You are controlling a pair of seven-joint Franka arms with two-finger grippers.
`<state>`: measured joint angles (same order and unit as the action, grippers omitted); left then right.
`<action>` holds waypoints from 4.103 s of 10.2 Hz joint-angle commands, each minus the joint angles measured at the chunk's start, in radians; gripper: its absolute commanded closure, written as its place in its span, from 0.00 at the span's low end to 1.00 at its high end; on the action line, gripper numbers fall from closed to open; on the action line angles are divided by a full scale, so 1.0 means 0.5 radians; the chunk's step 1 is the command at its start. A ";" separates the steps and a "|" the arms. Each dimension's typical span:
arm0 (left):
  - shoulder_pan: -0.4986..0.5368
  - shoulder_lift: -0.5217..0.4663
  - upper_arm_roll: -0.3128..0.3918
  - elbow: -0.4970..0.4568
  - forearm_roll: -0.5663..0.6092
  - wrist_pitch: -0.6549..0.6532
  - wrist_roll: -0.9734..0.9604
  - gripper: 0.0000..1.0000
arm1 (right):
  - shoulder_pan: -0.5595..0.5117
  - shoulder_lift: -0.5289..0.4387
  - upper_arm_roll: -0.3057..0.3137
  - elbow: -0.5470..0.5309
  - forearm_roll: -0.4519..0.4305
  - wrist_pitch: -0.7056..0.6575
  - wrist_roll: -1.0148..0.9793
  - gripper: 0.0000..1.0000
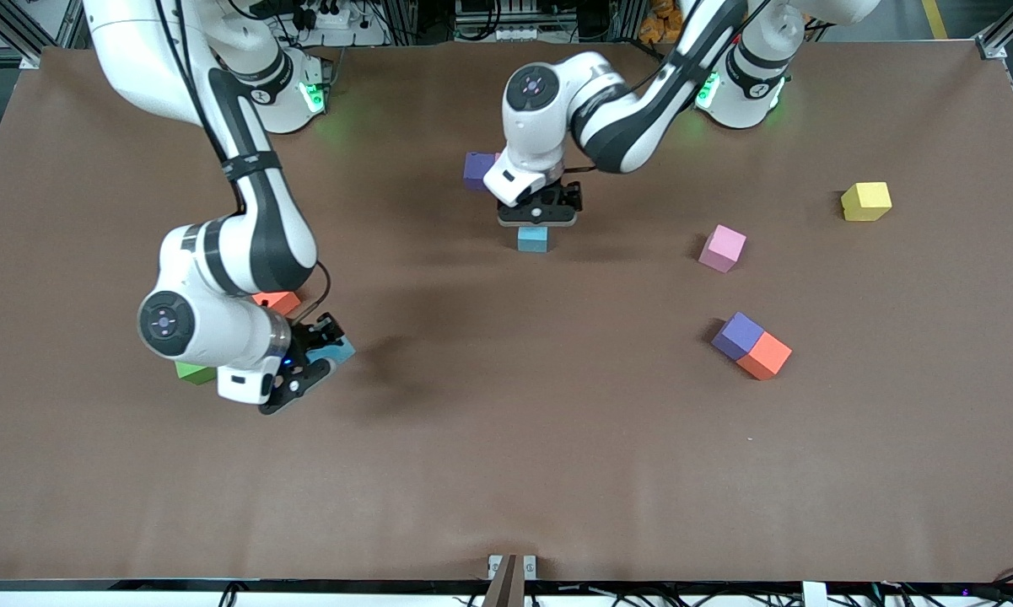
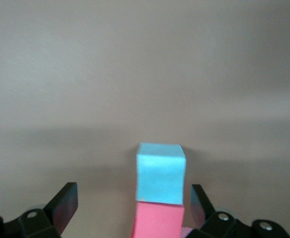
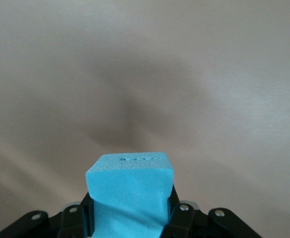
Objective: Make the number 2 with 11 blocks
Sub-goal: 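Set cyan beside cyan with the right gripper while the left gripper reaches pink, then carry pink to column with the left gripper while the right gripper reaches orange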
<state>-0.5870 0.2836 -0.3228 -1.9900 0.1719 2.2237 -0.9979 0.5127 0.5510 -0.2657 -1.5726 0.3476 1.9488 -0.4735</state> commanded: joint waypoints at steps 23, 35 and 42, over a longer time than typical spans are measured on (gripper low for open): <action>0.741 -0.537 0.529 -1.285 -0.025 0.556 2.125 0.00 | 1.401 -0.255 -0.051 -1.159 -0.079 1.441 -0.544 0.97; 0.708 -0.368 0.523 -1.248 -0.086 0.695 2.072 0.82 | 1.548 -0.080 -0.042 -1.043 0.155 1.600 -0.519 0.98; 0.582 -0.463 0.370 -0.844 -0.576 0.186 1.975 0.80 | 1.539 -0.059 -0.042 -1.043 0.164 1.649 -0.516 0.00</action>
<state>-0.2875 0.0700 -0.1017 -2.4603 -0.0443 2.3918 0.0278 1.2779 0.5044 -0.2820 -2.1109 0.4091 2.7621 -0.7295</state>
